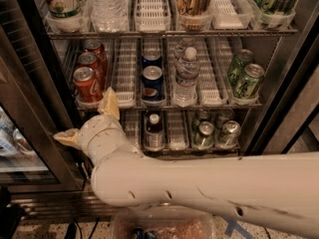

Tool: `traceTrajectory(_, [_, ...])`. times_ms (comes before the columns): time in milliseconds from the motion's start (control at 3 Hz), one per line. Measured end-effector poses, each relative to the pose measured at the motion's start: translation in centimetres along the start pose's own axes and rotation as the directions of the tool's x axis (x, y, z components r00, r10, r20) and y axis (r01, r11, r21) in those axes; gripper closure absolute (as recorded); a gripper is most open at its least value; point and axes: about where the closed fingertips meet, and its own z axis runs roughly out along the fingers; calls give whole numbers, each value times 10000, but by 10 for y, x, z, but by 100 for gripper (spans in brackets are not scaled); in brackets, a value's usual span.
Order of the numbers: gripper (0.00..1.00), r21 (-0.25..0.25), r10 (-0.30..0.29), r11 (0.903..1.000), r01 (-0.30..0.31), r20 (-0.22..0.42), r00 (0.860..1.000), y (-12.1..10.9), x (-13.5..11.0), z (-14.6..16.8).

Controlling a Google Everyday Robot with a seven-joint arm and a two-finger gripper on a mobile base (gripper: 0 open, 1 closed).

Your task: Pick coke can from middle shelf of fridge

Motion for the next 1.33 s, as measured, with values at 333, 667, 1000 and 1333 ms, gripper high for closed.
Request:
traceTrajectory(333, [0,969,364,9945,-401,397,9985,-11,-4,8])
traceTrajectory(667, [0,1594,335,9863,-415,523,9981,-28,-7,6])
traceTrajectory(1000, [0,1610,395,9858,-488,604,9974,-27,-9,6])
traceTrajectory(1333, [0,1830,676,9793,-865,1075,9919,-30,-14,19])
